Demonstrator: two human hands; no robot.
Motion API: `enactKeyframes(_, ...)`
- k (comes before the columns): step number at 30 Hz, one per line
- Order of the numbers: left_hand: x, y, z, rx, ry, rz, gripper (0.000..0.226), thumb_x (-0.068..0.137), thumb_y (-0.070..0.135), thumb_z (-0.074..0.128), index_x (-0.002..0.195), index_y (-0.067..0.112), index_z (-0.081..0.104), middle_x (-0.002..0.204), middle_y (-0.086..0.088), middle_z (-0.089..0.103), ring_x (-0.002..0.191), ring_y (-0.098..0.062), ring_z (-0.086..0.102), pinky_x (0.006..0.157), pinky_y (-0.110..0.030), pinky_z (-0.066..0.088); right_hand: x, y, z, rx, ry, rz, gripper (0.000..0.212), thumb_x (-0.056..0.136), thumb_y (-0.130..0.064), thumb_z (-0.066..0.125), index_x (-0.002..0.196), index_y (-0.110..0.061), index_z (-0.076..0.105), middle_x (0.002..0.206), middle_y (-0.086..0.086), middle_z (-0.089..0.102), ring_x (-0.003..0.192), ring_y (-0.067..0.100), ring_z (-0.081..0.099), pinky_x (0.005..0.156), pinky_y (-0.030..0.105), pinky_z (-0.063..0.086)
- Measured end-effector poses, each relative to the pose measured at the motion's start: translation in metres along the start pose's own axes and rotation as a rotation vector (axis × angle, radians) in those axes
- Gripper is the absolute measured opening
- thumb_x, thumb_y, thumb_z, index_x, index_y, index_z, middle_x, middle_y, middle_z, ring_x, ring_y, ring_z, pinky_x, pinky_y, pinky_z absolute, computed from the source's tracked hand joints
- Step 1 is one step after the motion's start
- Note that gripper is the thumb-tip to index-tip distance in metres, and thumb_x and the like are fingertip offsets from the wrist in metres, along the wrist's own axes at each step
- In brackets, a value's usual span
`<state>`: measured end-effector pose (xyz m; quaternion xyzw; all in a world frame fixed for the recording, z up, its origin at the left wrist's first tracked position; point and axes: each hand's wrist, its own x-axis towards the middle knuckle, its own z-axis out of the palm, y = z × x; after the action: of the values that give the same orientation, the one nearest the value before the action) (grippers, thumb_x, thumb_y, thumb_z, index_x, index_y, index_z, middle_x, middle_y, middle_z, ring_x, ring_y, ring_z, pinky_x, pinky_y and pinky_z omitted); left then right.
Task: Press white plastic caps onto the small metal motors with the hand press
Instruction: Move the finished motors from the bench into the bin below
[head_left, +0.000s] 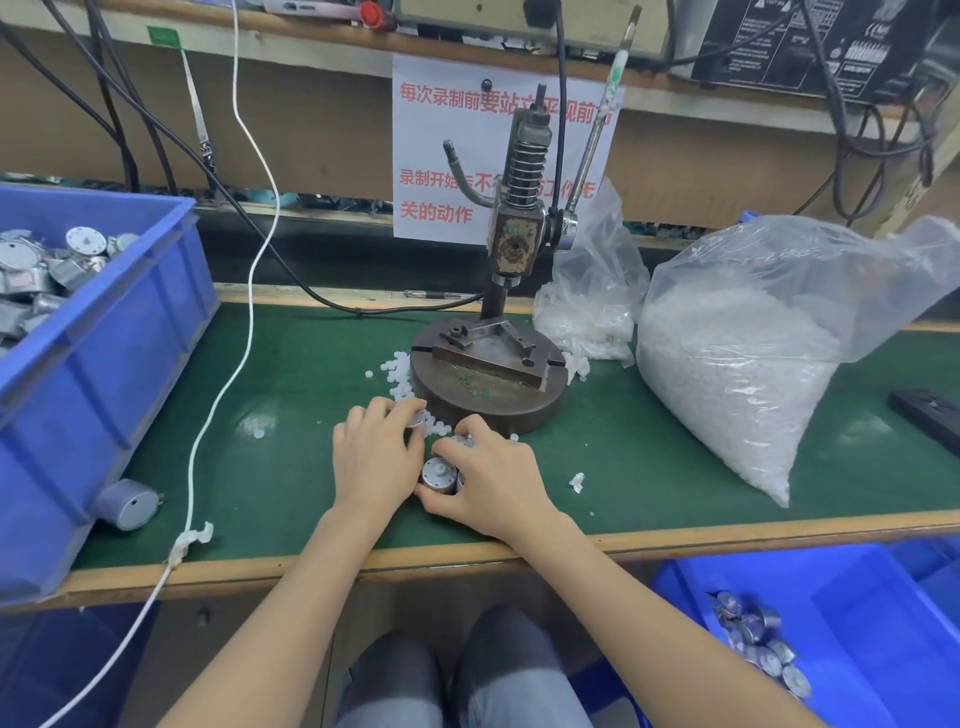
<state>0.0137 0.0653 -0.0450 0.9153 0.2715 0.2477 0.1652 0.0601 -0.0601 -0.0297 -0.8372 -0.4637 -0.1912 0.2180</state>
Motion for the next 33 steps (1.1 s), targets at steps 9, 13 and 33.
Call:
enactKeyframes(9, -0.006, 0.001, -0.003, -0.102, 0.061, -0.007, 0.022, 0.084, 0.023, 0.063, 0.100, 0.009, 0.061, 0.093, -0.010, 0.054, 0.089, -0.032, 0.051, 0.079, -0.037, 0.034, -0.005, 0.014, -0.002, 0.258, 0.077, 0.268, 0.029, 0.071, -0.046, 0.072, 0.090, -0.023, 0.068, 0.094, -0.007, 0.056, 0.077, 0.009, 0.057, 0.063, 0.024, 0.043)
enactKeyframes(13, -0.008, 0.005, -0.008, -0.165, 0.103, -0.056, 0.022, 0.083, 0.024, 0.065, 0.098, 0.008, 0.062, 0.089, -0.009, 0.054, 0.086, -0.031, 0.053, 0.074, -0.036, 0.036, -0.005, 0.020, -0.004, 0.413, 0.141, 0.386, 0.020, 0.074, -0.038, 0.073, 0.087, -0.024, 0.067, 0.090, -0.014, 0.053, 0.084, -0.001, 0.048, 0.067, 0.020, 0.037)
enactKeyframes(33, -0.019, 0.105, -0.023, -1.046, 0.163, -0.323, 0.012, 0.083, 0.029, 0.066, 0.072, 0.029, 0.060, 0.072, 0.002, 0.059, 0.067, -0.012, 0.053, 0.060, -0.021, 0.044, -0.020, 0.056, -0.066, 1.296, 0.382, 0.837, 0.028, 0.090, -0.037, 0.055, 0.064, -0.027, 0.061, 0.062, -0.009, 0.054, 0.057, 0.009, 0.046, 0.044, 0.020, 0.042)
